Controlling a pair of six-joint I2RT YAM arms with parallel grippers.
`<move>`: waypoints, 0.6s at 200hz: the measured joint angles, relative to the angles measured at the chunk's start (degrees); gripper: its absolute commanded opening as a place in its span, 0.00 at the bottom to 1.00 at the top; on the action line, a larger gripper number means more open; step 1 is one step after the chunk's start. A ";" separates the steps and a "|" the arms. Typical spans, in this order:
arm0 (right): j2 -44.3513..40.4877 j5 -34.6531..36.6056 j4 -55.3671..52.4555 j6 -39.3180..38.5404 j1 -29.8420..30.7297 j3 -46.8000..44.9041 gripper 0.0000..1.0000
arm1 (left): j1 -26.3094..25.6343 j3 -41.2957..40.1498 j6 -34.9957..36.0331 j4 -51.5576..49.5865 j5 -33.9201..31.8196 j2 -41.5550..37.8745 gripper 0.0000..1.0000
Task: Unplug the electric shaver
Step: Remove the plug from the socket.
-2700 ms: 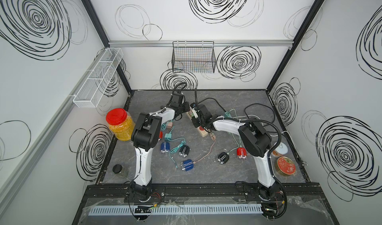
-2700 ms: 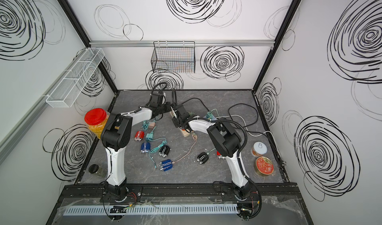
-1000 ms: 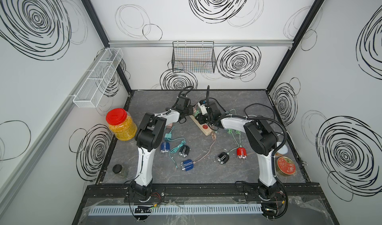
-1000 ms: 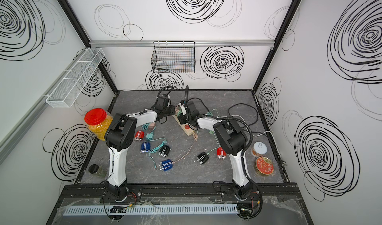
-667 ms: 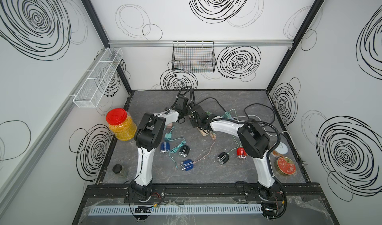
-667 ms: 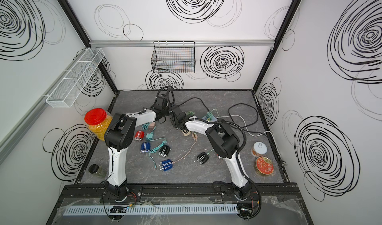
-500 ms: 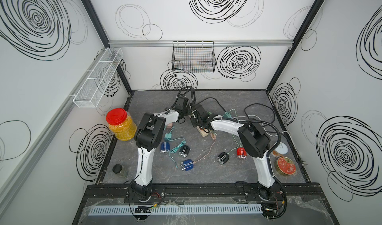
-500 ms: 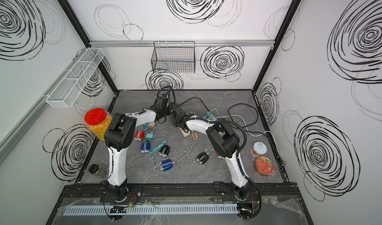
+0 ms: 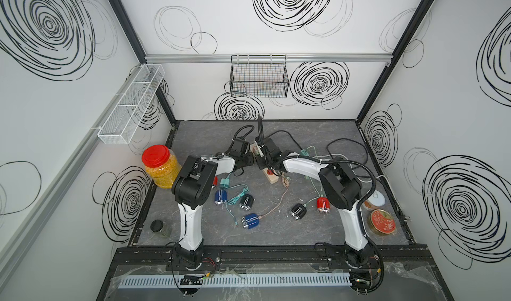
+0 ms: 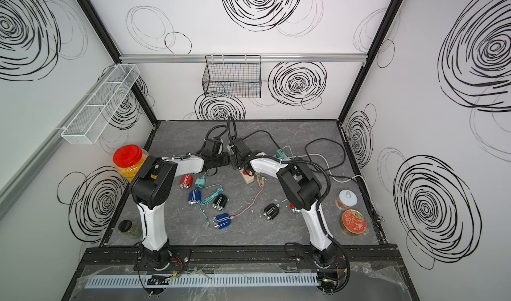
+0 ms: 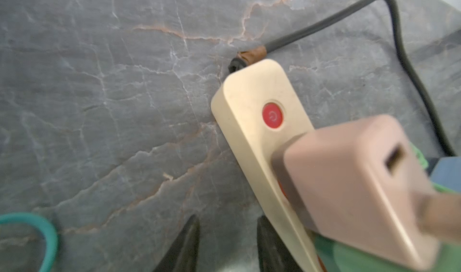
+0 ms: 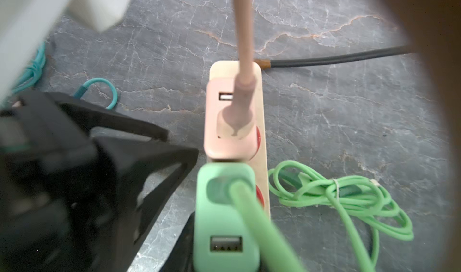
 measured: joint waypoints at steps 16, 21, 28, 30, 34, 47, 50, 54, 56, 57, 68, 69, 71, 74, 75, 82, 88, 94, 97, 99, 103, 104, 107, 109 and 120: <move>0.02 -0.94 -0.09 -0.13 -0.13 0.13 0.19 | -0.09 -3.26 -0.26 -0.61 0.07 -2.89 0.47; 0.09 -1.16 -0.28 -0.13 -0.15 0.35 0.19 | -0.22 -4.31 -0.37 -0.61 0.04 -3.78 0.48; 0.35 -1.44 -0.90 -0.13 -0.15 1.05 0.19 | -0.39 -5.97 -0.52 -0.39 0.02 -5.22 0.53; 0.39 -1.46 -1.03 -0.13 -0.15 1.20 0.19 | -0.44 -6.34 -0.50 -0.28 0.02 -5.55 0.54; 0.57 -1.55 -1.29 -0.13 -0.15 1.64 0.19 | -0.55 -7.48 -0.74 0.02 0.02 -6.47 0.59; 1.25 -1.92 -2.32 -0.11 -0.15 3.26 0.20 | -0.94 -11.50 -2.12 2.16 0.37 -9.44 0.75; 1.40 -2.08 -2.49 -0.09 -0.15 3.61 0.20 | -1.01 -12.55 -2.36 2.78 0.68 -10.23 0.77; 1.66 -2.21 -2.62 -0.09 -0.15 4.04 0.20 | -1.11 -14.10 -3.32 4.00 0.90 -11.17 0.80; 1.79 -2.34 -2.67 -0.07 -0.15 4.28 0.20 | -1.18 -14.84 -3.43 4.55 1.29 -11.67 0.81; 1.86 -2.38 -2.69 -0.04 -0.15 4.35 0.20 | -1.20 -15.08 -3.48 4.66 1.31 -11.85 0.81; 2.49 -2.89 -3.08 0.11 -0.22 5.51 0.20 | -1.57 -18.53 -5.33 7.34 2.16 -13.68 0.84; 2.60 -2.95 -3.17 0.13 -0.24 5.66 0.21 | -1.64 -18.73 -5.40 7.50 2.21 -13.79 0.85; 2.73 -3.10 -3.30 0.20 -0.24 5.86 0.21 | -1.79 -19.30 -5.73 7.85 2.34 -14.05 0.85; 2.84 -3.13 -3.43 0.26 -0.26 6.12 0.21 | -1.92 -19.96 -6.19 8.39 2.54 -14.34 0.86; 2.93 -3.21 -3.52 0.28 -0.28 6.23 0.21 | -2.03 -20.28 -6.29 8.74 2.56 -14.49 0.86; 3.28 -3.45 -4.17 0.37 -0.33 6.95 0.21 | -2.47 -21.29 -6.99 10.12 2.69 -14.99 0.86; 3.54 -3.58 -4.72 0.50 -0.33 7.58 0.21 | -2.89 -21.75 -7.74 10.78 2.69 -15.28 0.86; 3.80 -3.67 -5.33 0.66 -0.33 8.31 0.21 | -3.52 -22.03 -8.44 11.37 2.62 -15.34 0.86; 3.93 -3.74 -5.57 0.76 -0.33 8.63 0.21 | -3.87 -22.08 -8.68 11.76 2.60 -15.34 0.86; 4.04 -3.74 -5.73 0.79 -0.33 8.85 0.21 | -4.09 -22.12 -8.90 11.96 2.56 -15.34 0.86; 4.26 -3.85 -5.99 0.92 -0.33 9.35 0.21 | -4.52 -22.14 -9.18 12.26 2.47 -15.32 0.86; 4.31 -3.87 -6.01 0.96 -0.33 9.44 0.21 | -4.61 -22.14 -9.25 12.33 2.45 -15.32 0.86; 4.48 -3.93 -6.14 0.98 -0.33 9.77 0.21 | -5.03 -22.14 -9.53 12.63 2.40 -15.32 0.86; 4.61 -4.00 -6.21 1.07 -0.33 10.03 0.21 | -5.22 -22.14 -9.70 12.85 2.38 -15.32 0.86; 5.42 -4.17 -6.82 1.75 -0.28 11.34 0.21 | -6.51 -22.18 -10.71 14.56 2.16 -15.32 0.86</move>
